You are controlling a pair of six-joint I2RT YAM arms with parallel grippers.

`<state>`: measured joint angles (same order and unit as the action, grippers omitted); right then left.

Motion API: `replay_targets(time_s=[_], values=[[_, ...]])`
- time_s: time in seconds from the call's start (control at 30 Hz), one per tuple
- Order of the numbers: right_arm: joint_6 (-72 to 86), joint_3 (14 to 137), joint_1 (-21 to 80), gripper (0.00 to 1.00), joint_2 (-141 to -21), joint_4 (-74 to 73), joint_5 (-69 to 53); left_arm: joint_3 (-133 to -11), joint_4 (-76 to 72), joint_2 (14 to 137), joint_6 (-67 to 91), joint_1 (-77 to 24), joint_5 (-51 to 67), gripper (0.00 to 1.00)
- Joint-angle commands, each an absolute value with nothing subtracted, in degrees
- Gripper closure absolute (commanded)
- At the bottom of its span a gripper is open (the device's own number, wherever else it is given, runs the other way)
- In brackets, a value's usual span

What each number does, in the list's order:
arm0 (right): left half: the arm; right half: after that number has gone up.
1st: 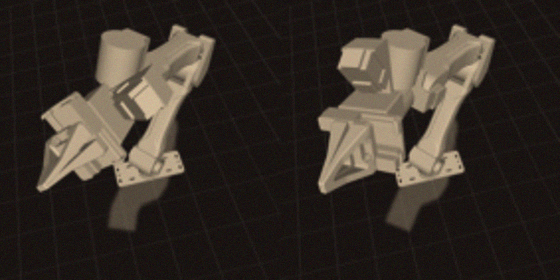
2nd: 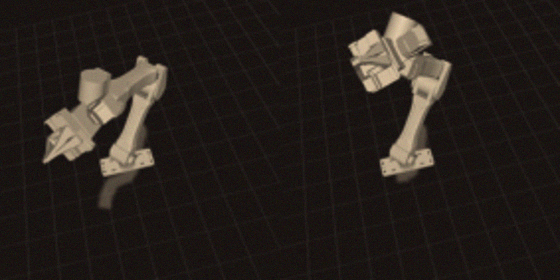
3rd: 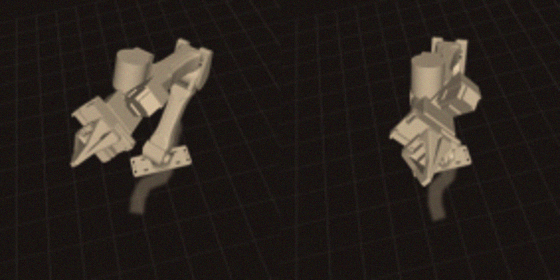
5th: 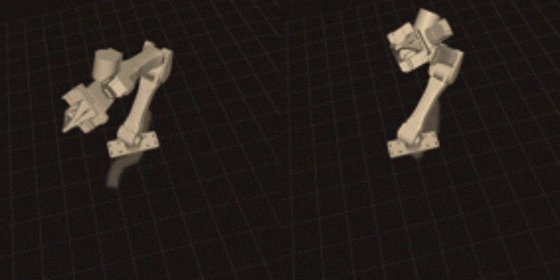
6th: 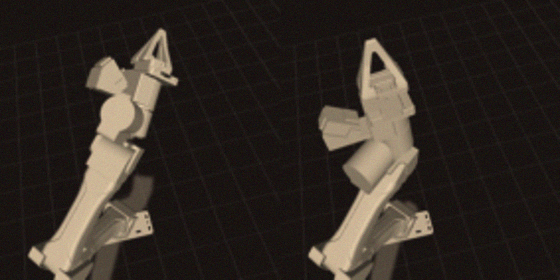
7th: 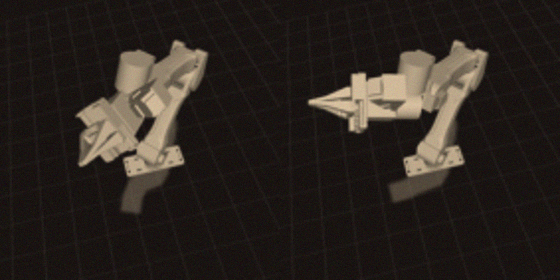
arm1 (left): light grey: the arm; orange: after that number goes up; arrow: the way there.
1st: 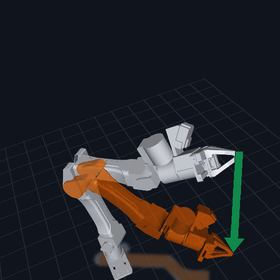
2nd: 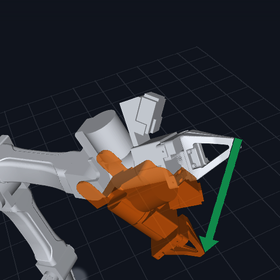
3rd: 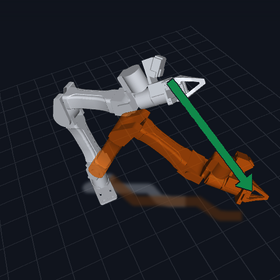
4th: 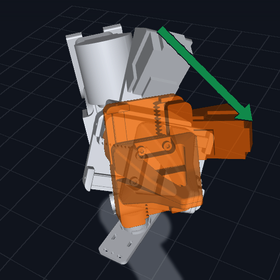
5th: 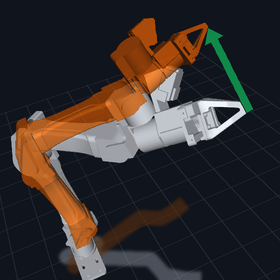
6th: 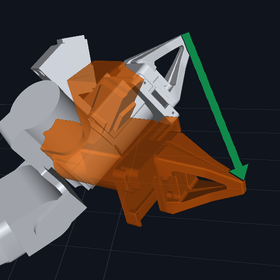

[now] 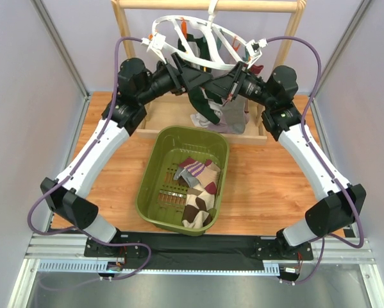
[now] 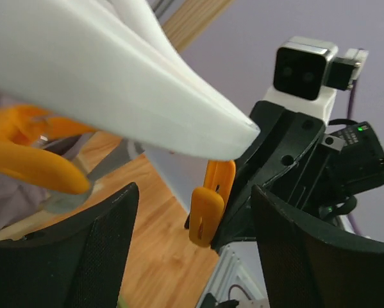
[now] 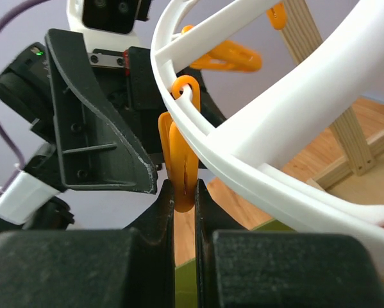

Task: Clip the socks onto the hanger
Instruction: Open the clamp at the hanger.

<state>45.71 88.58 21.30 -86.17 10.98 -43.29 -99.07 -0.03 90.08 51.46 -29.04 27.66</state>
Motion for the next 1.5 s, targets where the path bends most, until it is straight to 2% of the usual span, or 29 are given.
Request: replay_targets(time_s=[0.0,0.13,0.37,0.6,0.77,1.07,1.23,1.33,1.47], values=[[37.0,91.1,21.5,1.0,-84.8,4.6,-40.7,-100.8,13.2,83.9,43.6,-29.2,20.3,0.22],[30.6,92.7,21.7,1.0,-84.6,0.2,-37.8,-101.7,19.2,82.2,40.2,-29.6,15.4,0.27],[16.2,95.1,25.7,1.0,-82.4,-12.2,-25.1,-116.0,33.4,85.6,31.6,-40.2,-8.7,0.33],[11.2,93.9,28.1,1.0,-80.3,-13.3,-19.3,-124.4,38.4,92.5,31.9,-45.3,-18.0,0.3],[10.8,91.9,28.2,1.0,-78.8,-11.6,-17.9,-127.7,42.0,94.7,32.3,-47.5,-24.8,0.33],[9.9,92.0,28.3,1.0,-78.7,-12.0,-17.9,-127.9,39.9,96.9,34.0,-47.8,-26.6,0.32],[9.6,91.9,28.5,1.0,-78.7,-12.0,-17.8,-127.4,36.0,96.6,32.8,-47.8,-25.3,0.35],[9.6,91.9,28.5,1.0,-78.7,-12.1,-17.6,-121.0,31.2,93.7,32.7,-47.9,-23.6,0.4],[9.6,92.1,28.5,1.0,-78.7,-12.2,-17.8,-118.3,30.1,91.1,33.4,-47.9,-23.6,0.38]])
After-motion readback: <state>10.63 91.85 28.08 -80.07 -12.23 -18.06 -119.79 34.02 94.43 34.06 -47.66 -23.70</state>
